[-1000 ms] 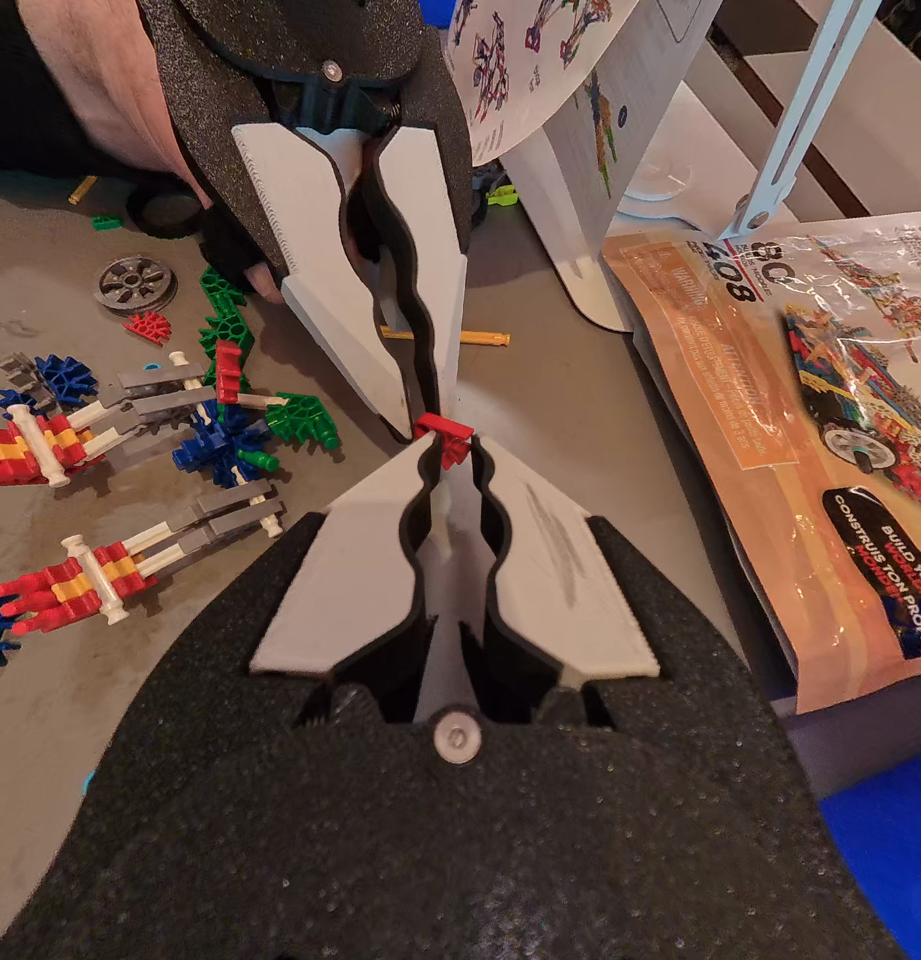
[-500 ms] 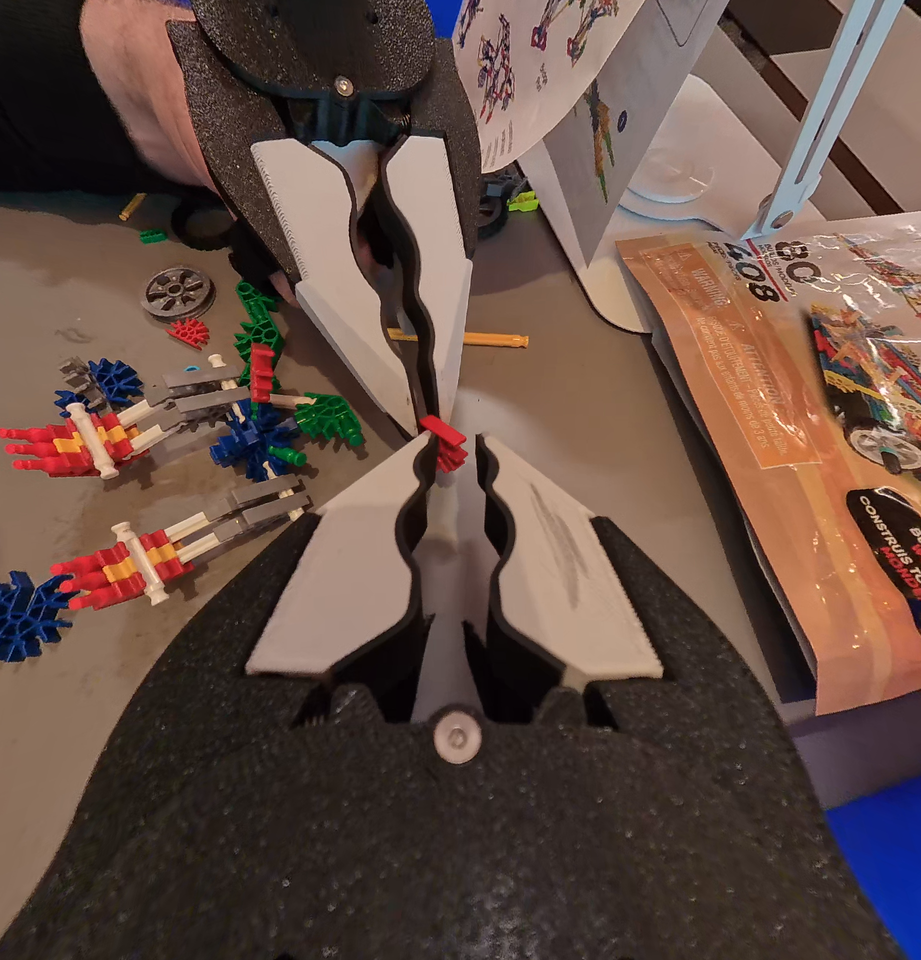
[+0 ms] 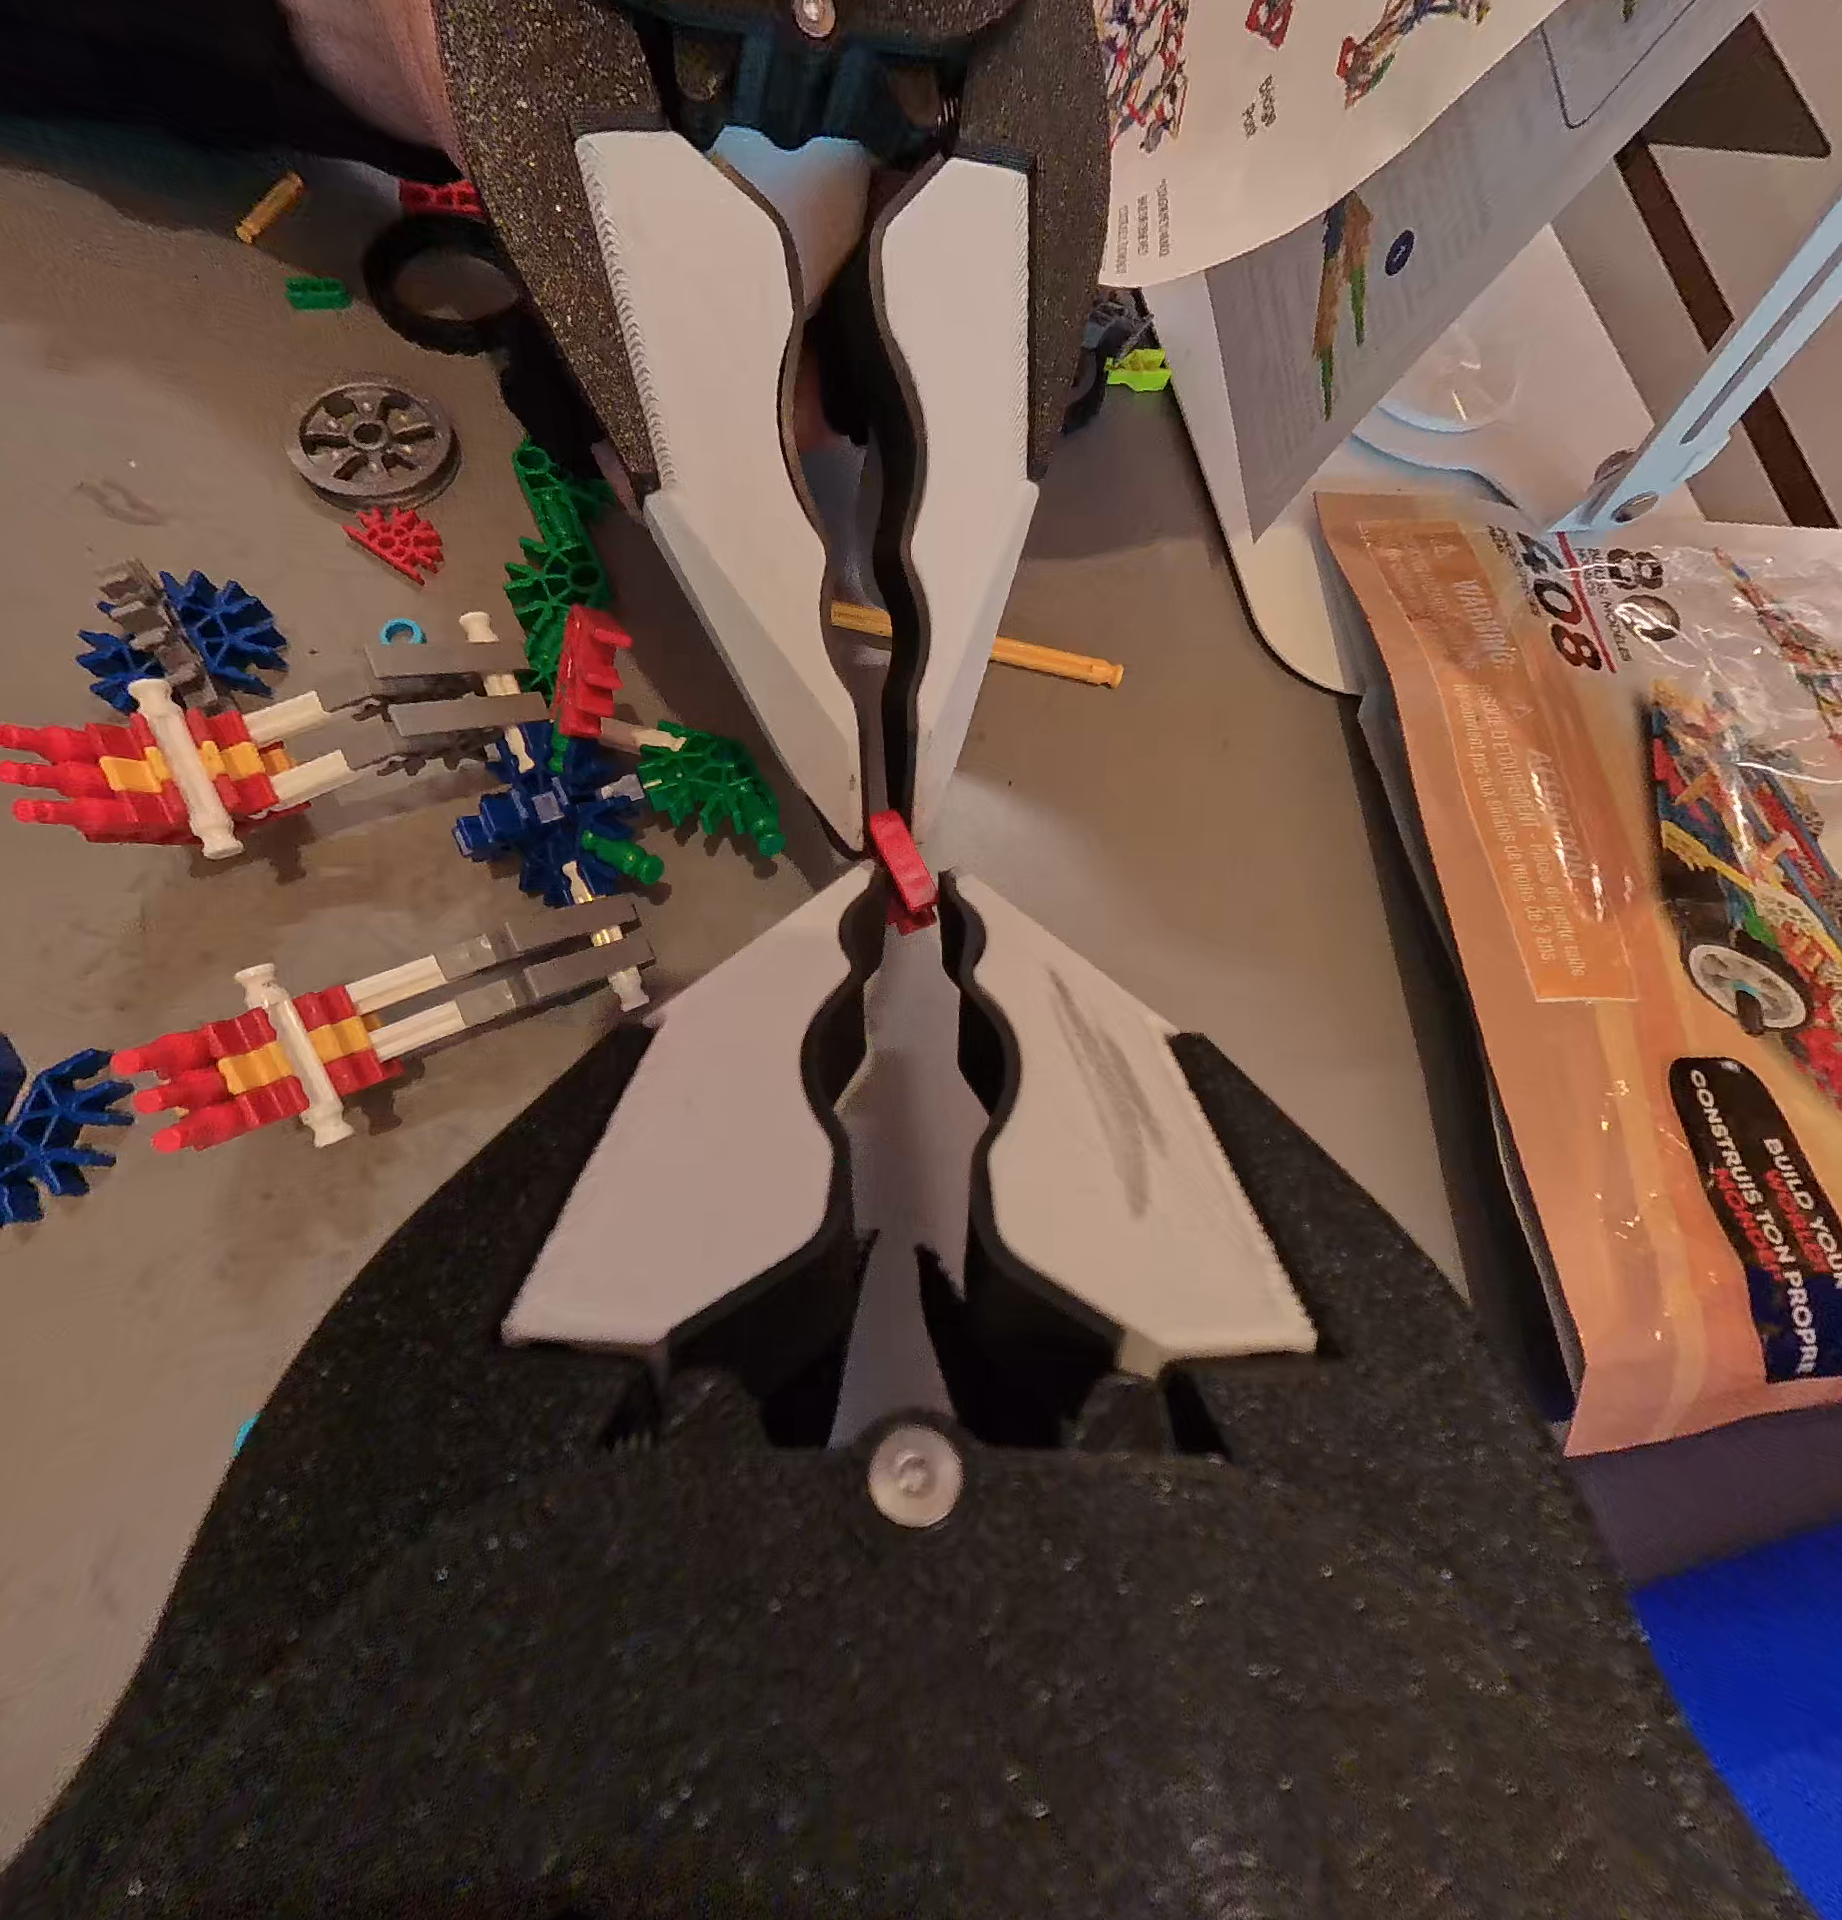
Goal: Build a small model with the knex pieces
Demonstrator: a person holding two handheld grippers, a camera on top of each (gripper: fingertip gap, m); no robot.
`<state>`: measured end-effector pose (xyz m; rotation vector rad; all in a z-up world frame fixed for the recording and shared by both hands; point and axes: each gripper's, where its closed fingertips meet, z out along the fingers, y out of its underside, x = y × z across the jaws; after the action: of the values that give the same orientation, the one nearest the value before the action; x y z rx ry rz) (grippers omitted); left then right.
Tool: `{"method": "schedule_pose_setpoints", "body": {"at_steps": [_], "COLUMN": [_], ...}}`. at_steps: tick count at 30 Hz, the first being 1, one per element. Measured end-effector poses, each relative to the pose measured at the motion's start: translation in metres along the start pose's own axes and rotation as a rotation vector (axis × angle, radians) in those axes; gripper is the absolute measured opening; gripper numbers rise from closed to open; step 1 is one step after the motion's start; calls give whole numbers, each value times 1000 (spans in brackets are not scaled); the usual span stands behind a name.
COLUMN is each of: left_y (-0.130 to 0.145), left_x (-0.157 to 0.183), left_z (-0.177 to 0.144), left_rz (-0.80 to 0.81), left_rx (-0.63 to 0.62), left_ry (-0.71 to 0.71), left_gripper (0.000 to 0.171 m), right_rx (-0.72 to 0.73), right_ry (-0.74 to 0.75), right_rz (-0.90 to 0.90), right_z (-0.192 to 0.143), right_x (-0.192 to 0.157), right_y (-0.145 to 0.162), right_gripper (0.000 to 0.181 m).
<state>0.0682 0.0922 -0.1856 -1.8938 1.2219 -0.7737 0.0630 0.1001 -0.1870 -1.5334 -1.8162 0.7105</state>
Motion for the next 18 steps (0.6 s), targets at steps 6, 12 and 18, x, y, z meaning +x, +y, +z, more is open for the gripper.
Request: {"method": "schedule_pose_setpoints", "body": {"at_steps": [6,12,18], "left_y": [-12,-13,-15], "left_x": [-5,-7,-4], "left_z": [-6,-9,-5], "left_rz": [-37,-54,-46], "left_rx": [81,116,127], "left_ry": [-7,5,11], "left_gripper": [6,17,14], "right_rx": [76,173,233], "right_ry": [7,10,3], "right_rz": [16,80,119], "right_z": [-8,-19,-26], "right_x": [5,14,17], "right_y": [-10,-20,-27], "right_gripper": [7,5,5]}}
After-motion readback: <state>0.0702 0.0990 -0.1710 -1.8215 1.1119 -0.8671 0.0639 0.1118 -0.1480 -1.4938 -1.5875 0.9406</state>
